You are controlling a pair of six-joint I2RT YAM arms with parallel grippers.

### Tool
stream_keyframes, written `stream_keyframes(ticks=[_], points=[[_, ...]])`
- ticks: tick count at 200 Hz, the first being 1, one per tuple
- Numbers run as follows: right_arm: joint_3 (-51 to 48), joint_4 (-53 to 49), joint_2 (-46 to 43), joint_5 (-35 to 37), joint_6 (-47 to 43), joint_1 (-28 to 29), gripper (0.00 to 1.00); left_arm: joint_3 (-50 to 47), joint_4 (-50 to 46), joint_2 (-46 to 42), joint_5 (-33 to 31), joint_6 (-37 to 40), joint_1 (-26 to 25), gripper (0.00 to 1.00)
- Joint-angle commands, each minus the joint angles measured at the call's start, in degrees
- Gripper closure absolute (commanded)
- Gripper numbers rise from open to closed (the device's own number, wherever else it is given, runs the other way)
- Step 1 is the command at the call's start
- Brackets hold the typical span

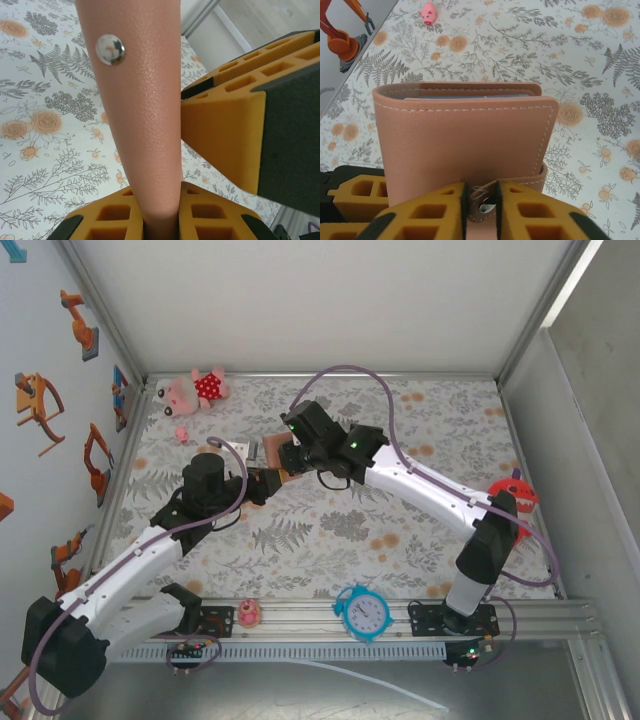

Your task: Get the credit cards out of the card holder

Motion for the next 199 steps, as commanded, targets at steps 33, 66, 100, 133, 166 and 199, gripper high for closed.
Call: stream_keyframes(ticks=[33, 66, 100, 133, 166, 199], points=[[0.9, -3.0, 2.0, -0.6, -0.4, -1.1, 1.00, 1.6, 5.5, -0.5, 2.4, -0.1, 0.0, 1.00], [0.6, -3.0, 1.7, -0.5, -0.5, -1.3, 1.00, 1.7, 5.6, -0.2, 2.4, -0.2, 0.0, 1.00], [0.3, -2.9, 1.3, -0.5, -0.7, -1.5, 1.00, 1.8, 5.5, 0.1, 2.4, -0.1, 0.0, 1.00], [-0.4, -2.6, 0.7, -0.6, -0.7, -1.9, 1.00, 1.8, 5.4, 0.0, 2.3, 0.1, 0.0, 1.00], [-3.3, 0.0, -1.3, -1.2, -0.8, -2.2, 1.00, 1.7, 5.0, 0.3, 2.1, 0.5, 0.0, 1.00], [-5.1, 2.3, -2.8, -2.1, -0.4, -2.4, 1.00, 0.8, 5.9, 0.3, 2.2, 0.1, 0.0, 1.00]])
